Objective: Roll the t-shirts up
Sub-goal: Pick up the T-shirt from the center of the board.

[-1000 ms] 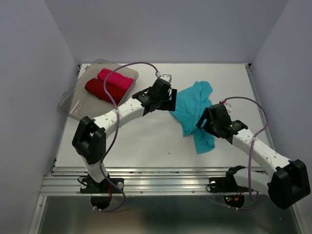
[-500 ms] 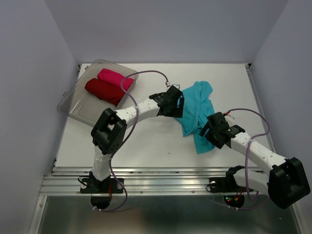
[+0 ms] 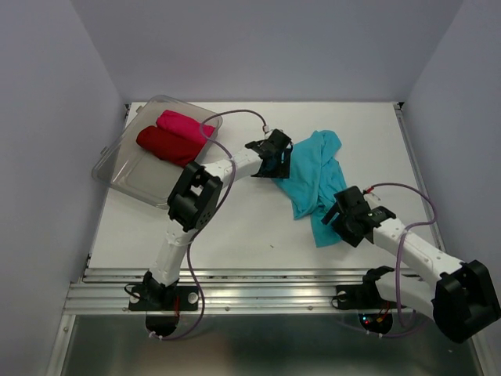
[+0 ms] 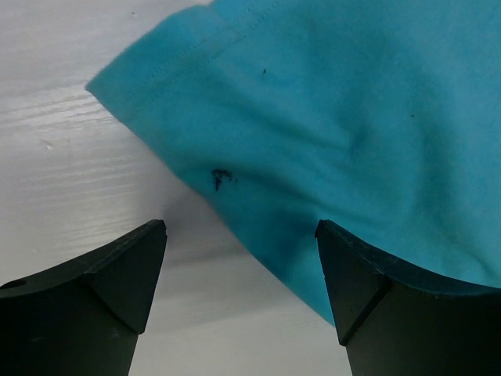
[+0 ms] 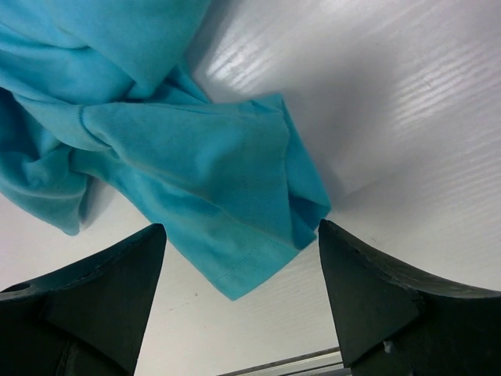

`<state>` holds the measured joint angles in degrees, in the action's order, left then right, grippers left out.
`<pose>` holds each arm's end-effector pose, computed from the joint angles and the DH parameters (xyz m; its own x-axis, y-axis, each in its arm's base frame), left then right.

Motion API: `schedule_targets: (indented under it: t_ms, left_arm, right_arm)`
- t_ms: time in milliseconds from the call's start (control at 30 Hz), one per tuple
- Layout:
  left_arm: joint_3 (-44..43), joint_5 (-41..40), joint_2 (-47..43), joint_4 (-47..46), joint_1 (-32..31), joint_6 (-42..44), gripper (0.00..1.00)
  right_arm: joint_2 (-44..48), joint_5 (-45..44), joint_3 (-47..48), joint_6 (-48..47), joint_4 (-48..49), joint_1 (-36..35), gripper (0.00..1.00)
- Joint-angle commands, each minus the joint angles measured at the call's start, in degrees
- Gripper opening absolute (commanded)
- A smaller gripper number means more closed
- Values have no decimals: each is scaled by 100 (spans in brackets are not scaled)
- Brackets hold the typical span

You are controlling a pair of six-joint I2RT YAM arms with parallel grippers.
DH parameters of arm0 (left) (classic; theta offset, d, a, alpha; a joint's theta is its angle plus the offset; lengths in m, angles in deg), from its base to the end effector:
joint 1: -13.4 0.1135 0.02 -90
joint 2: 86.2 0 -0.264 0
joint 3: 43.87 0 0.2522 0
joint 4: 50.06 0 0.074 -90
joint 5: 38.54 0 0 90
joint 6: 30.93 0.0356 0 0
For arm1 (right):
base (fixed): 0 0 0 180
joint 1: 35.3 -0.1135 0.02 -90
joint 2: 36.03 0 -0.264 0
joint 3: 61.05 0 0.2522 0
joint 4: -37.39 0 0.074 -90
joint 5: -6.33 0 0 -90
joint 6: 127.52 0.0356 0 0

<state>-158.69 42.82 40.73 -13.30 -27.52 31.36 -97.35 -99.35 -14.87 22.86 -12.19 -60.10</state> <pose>0.3791 -0.3215 0.1894 -0.7703 0.0593 -0.6349 0.2425 0.9481 -0.2057 0.1701 0.0680 0.1813 -0.6657 0.6144 -0.4235 0.5658 0.7856 0.2505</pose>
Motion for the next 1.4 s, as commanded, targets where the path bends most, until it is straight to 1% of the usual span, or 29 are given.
schedule_targets:
  t_ms: [0,67,100,133,167,200,233,267,300,367,400,433,467,500,533,567,667,733,767,800,833,867,933,967,1000,1100,1133,1233,1367]
  left_arm:
    - [-318,3,94,90,-47,11,88]
    - [-371,-14,200,81,-47,-7,87]
    - [-415,-14,287,90,-47,-7,83]
    - [-441,-14,323,90,-47,19,70]
    - [-459,-23,358,116,-47,37,63]
    - [-476,-32,402,125,-47,54,57]
    - [-468,-110,402,143,-47,63,42]
    - [-433,-146,394,143,-47,81,35]
    - [-406,-199,359,134,-47,90,24]
    - [-380,-260,323,134,-38,133,11]
    - [-388,-287,306,152,-29,151,4]
    - [-423,-330,297,187,-21,169,0]
    - [-467,-348,288,291,-12,204,0]
    - [-546,-383,253,336,6,230,0]
    - [-573,-471,175,449,41,239,0]
    - [-599,-506,104,485,58,265,0]
    - [-617,-638,-308,547,181,406,0]
    - [-687,-726,-651,556,313,555,0]
    - [-740,-796,-757,565,340,608,0]
    - [-879,-866,-949,573,383,669,0]
    - [-968,-937,-1030,574,419,818,0]
    - [-1090,-963,-1109,626,515,880,0]
    - [-1486,-981,-1258,644,620,994,0]
    - [-1653,-999,-1302,661,725,1091,0]
    - [-1915,-1173,-1390,618,753,1153,0]
    - [-2146,-1438,-1689,319,788,1469,0]
    - [-2181,-1473,-1777,258,788,1539,0]
    - [-2366,-1395,-2137,187,928,1637,0]
    - [-2419,-1087,-2638,134,1166,1557,0]
  right_arm:
    - [287,21,-201,334,-181,-16,84]
    - [270,39,-280,360,-163,-16,83]
    - [209,82,-307,352,-128,-16,82]
    - [165,126,-333,343,-15,-16,82]
    - [103,144,-377,352,30,-16,81]
    - [50,144,-403,386,74,-16,77]
    - [-81,136,-421,413,144,-16,75]
    - [-151,83,-430,422,197,-16,73]
    - [-204,57,-473,431,345,-16,63]
    - [-319,-57,-500,413,504,-16,52]
    - [-363,-119,-518,387,592,-16,37]
    - [-407,-198,-440,387,619,-16,29]
    - [-503,-294,-369,361,628,-16,21]
    - [-547,-469,-281,317,619,-16,7]
    - [-574,-549,-80,212,593,-16,2]
    - [-600,-628,35,141,584,-16,1]
    - [-644,-814,544,-227,593,237,1]
    - [-741,-884,913,-649,593,632,1]
    - [-802,-884,1358,-807,593,791,1]
    - [-872,-875,1607,-982,602,957,1]
    - [-1064,-840,1870,-1324,619,1298,1]
    - [-1171,-736,2456,-1492,645,1467,1]
    - [-1408,-734,3074,-1939,698,1810,1]
    - [-1670,-734,3390,-2081,707,1899,1]
    - [-1812,-726,4081,-2292,699,1978,1]
    - [-2208,-629,5051,-2557,698,2172,1]
    - [-2235,-638,5594,-2618,690,2242,1]
    - [-2227,-682,6413,-2846,646,2242,1]
    - [-1990,-804,6847,-3067,505,2242,1]
